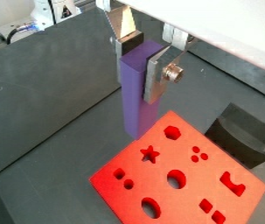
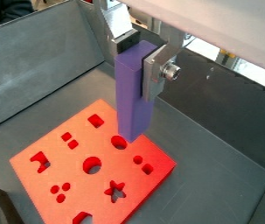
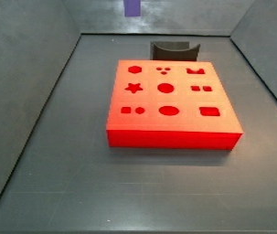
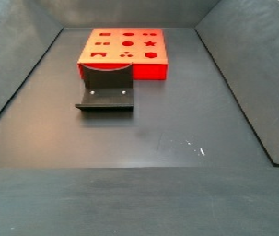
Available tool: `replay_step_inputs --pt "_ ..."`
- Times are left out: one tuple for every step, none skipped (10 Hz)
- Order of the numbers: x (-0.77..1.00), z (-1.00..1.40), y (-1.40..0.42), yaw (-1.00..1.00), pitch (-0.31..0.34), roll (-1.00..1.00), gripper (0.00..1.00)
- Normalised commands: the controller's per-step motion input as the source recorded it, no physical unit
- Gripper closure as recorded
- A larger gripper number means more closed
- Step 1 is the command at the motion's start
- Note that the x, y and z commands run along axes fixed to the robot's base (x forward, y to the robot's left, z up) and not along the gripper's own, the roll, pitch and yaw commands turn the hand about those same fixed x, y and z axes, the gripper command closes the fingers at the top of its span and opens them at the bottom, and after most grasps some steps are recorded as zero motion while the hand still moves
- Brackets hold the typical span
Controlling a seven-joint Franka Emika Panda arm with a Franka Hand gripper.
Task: Insert the rectangle object.
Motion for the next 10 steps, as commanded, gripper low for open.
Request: replay_step_inputs --pt "0.20 -0.28 -0.10 0.00 -0.107 -0.02 1.00" --pt "0.22 -0.52 -0.23 -0.17 -0.160 0.03 1.00" --pt "0.39 -0.50 -0.26 -0.55 -0.019 0.17 1.00" --pt "0.35 -0.54 -0.15 -0.70 -0.019 0.17 1.00" --pt "0.22 -0.53 -0.06 -0.83 -0.034 0.15 1.00" --pt "0.14 -0.49 0.00 -0.92 -0.039 0.12 1.00" --pt "0.11 -0.44 0.00 -0.95 -0.051 0.10 1.00" --pt "0.13 -0.32 0.00 -0.93 -0.027 0.07 1.00" --pt "0.15 -0.19 0.00 -0.91 0.000 0.05 1.00" --pt "0.15 -0.01 0.00 -0.92 0.000 0.00 1.00"
